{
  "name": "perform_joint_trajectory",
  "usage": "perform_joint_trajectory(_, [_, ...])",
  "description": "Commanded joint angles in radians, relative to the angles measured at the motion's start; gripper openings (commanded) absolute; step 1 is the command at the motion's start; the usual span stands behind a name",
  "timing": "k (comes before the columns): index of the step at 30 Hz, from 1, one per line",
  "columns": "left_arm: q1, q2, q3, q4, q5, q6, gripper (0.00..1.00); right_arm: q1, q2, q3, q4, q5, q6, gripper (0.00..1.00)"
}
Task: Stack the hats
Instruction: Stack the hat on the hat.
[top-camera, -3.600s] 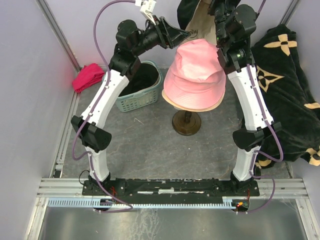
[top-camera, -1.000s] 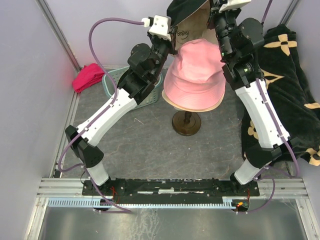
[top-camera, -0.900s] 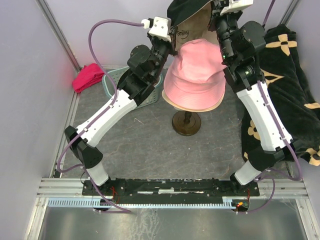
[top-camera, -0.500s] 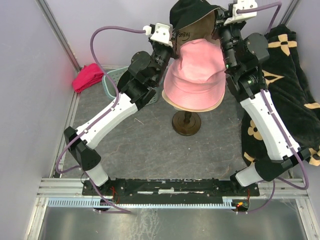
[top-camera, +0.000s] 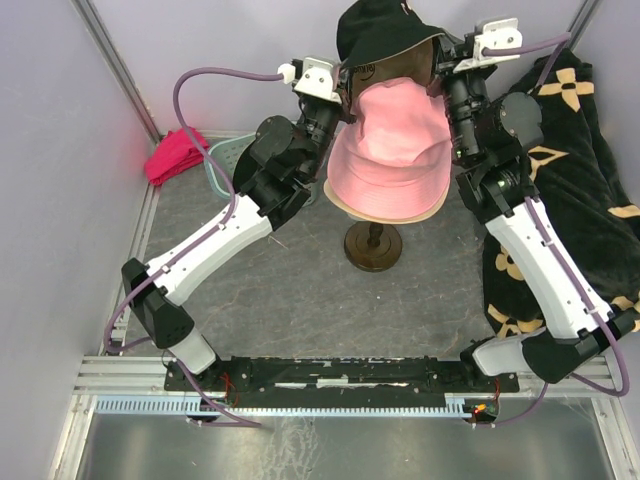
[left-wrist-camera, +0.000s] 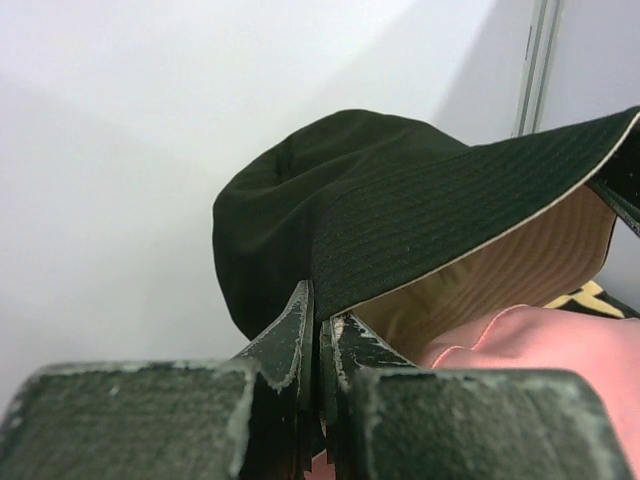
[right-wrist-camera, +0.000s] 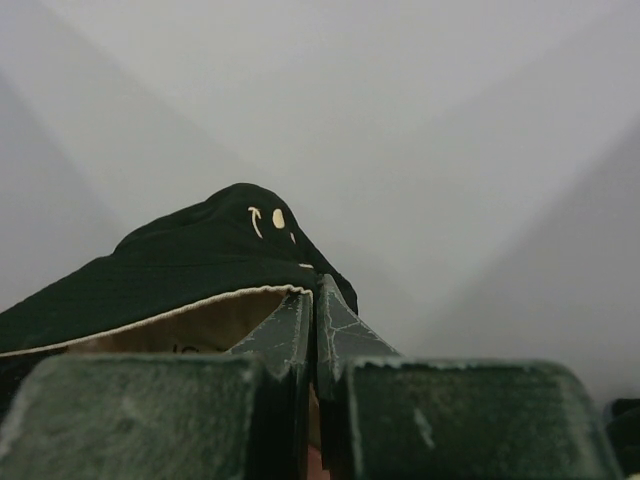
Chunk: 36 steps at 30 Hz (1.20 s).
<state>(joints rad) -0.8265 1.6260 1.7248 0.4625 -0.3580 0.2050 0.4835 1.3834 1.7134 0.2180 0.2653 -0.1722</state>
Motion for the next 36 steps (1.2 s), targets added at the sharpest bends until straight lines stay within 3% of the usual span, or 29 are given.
perform_joint_trajectory(1, [-0.005,-0.079,0.0,0.114,-0.049,0.043,0.03,-0.013,-0.084,-0.028,0.132,0.07,-0.003,0.02])
perform_joint_trajectory(36, [-0.137,-0.187,-0.13,0.193,-0.099,0.17,0.03,-0.009,-0.355,-0.335,0.167,0.058,0.073,0.02])
